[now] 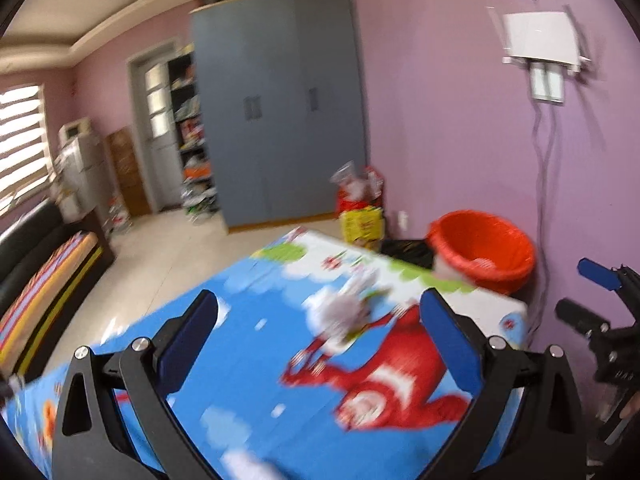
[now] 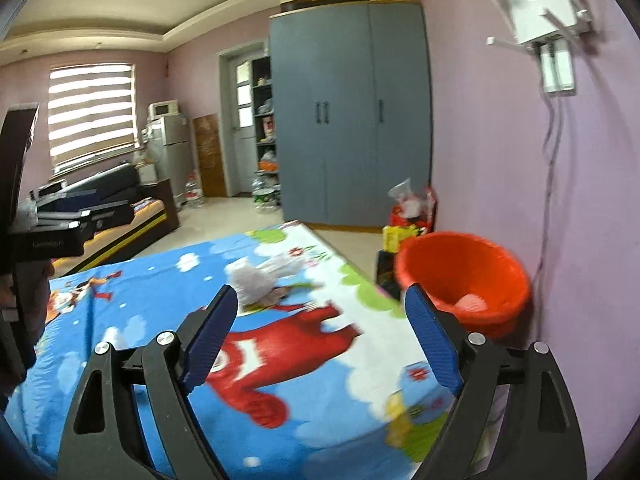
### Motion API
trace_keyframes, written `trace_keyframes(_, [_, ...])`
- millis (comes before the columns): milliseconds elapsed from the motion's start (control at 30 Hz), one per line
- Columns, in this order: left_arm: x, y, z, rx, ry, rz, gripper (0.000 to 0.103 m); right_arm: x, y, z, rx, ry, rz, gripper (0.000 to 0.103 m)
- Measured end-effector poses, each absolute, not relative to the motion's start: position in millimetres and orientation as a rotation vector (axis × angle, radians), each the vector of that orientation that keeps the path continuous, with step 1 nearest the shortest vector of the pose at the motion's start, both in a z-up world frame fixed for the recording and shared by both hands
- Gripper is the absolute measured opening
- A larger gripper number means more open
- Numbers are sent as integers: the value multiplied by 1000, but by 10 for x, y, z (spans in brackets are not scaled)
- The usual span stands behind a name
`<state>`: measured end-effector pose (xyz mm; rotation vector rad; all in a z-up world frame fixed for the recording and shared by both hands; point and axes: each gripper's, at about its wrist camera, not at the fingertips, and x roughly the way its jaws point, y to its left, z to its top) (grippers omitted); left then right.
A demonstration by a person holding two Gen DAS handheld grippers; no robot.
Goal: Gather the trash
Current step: 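Grasp the white L-shaped foam piece on the bed with the right tool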
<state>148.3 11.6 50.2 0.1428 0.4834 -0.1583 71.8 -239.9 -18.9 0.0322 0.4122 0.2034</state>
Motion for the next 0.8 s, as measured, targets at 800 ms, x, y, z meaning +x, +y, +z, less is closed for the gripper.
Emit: trace_keyframes(800, [357,1709,-607,56,547,166,98,551,-398,-988,-106,600,504,83])
